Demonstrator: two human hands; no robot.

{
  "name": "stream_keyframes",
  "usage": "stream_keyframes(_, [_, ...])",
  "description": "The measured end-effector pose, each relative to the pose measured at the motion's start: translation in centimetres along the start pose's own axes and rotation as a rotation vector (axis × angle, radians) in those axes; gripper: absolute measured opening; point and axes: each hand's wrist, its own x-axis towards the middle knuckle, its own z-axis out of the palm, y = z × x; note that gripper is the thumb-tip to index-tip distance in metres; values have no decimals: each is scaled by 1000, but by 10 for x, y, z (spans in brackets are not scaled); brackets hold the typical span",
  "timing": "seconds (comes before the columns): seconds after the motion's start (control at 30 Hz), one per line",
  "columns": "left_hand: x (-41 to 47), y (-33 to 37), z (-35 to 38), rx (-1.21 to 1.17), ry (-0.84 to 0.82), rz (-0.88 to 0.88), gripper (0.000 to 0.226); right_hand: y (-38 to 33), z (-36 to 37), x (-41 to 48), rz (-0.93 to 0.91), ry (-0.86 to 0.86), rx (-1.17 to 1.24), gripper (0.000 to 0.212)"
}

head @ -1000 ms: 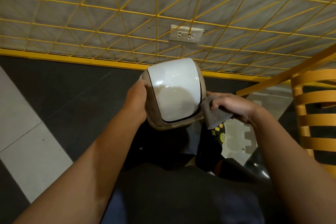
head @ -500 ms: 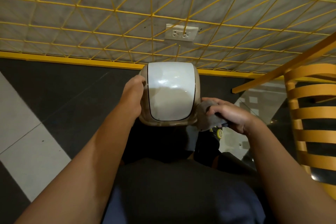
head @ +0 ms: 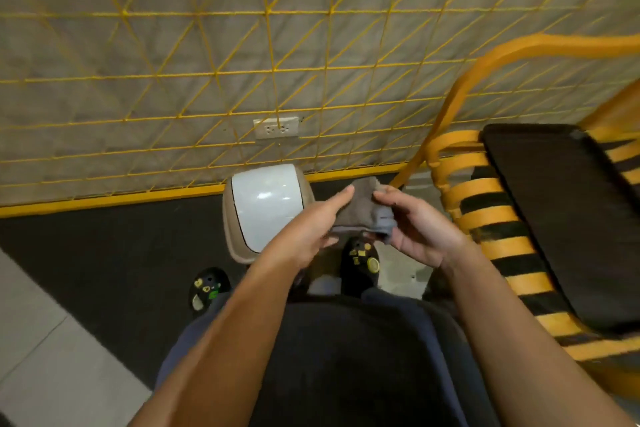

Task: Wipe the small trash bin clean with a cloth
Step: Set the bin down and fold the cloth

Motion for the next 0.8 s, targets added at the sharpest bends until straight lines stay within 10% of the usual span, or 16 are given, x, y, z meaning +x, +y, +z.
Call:
stream_keyframes(0.4, [-8,49,161,68,-237,190,7,-93,-102,-147,-157,320,-371,14])
stream_keyframes(0.8, [96,15,330,367,-184,72,25,-102,-275,-178,199,920,-496,24])
